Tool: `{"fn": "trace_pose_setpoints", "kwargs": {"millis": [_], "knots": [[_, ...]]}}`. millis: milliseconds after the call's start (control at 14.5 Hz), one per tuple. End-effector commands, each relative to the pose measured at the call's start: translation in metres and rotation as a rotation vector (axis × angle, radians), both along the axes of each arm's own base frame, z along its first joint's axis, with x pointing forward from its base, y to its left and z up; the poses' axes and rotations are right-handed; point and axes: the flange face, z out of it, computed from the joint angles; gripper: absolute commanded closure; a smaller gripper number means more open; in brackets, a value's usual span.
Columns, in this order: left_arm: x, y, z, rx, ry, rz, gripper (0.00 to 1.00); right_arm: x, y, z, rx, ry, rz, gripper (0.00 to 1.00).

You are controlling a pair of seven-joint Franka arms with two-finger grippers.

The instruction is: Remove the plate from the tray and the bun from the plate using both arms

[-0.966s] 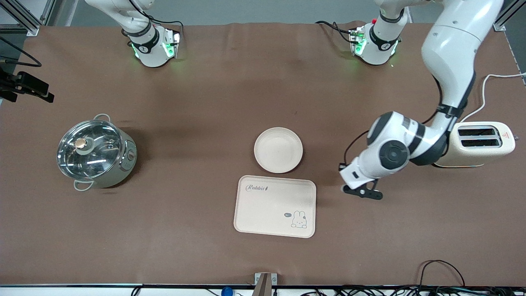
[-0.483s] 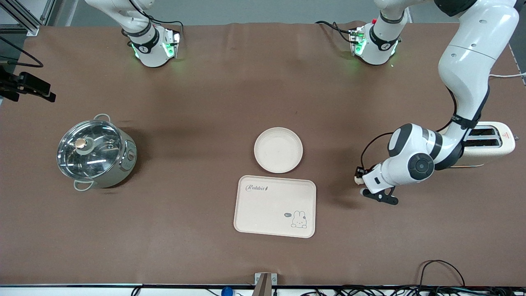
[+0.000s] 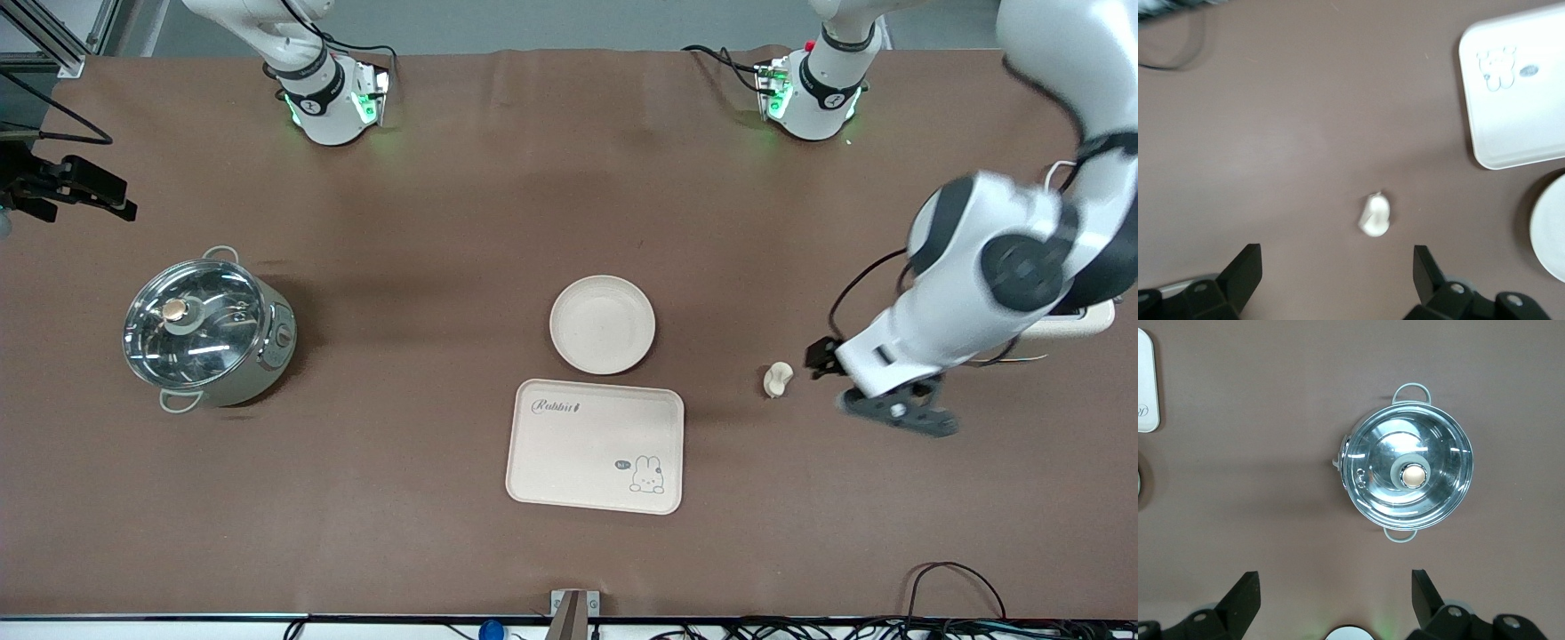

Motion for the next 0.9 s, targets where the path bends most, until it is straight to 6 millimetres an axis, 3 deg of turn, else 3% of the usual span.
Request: {"fn": "trace_pose_setpoints", "kwargs": {"millis": [0, 207, 276, 483, 621, 690, 828], "knots": [[-0.023, 0.008, 0.064, 0.004, 0.004, 0.039, 0.00, -0.002, -0.001, 0.003, -0.010, -0.015, -0.010, 0.00], [-0.064, 0.039, 0.138, -0.045, -0.020, 0.116, 0.00, -0.002, -0.002, 0.003, -0.010, -0.020, -0.012, 0.00], [-0.074, 0.041, 0.146, -0.038, -0.007, 0.122, 0.00, -0.002, -0.003, 0.002, -0.010, -0.018, -0.013, 0.00], [-0.087, 0.054, 0.156, -0.019, 0.018, 0.151, 0.00, -0.001, -0.001, 0.003, -0.010, -0.021, -0.012, 0.00], [-0.101, 0.042, 0.158, 0.003, 0.026, 0.143, 0.00, -0.001, 0.000, 0.003, -0.008, -0.021, -0.010, 0.00], [-0.100, 0.053, 0.156, 0.010, 0.040, 0.162, 0.00, -0.001, 0.000, 0.003, -0.008, -0.020, -0.010, 0.00], [-0.111, 0.053, 0.161, 0.025, 0.036, 0.154, 0.00, -0.001, 0.000, 0.003, -0.008, -0.021, -0.010, 0.00]]}}
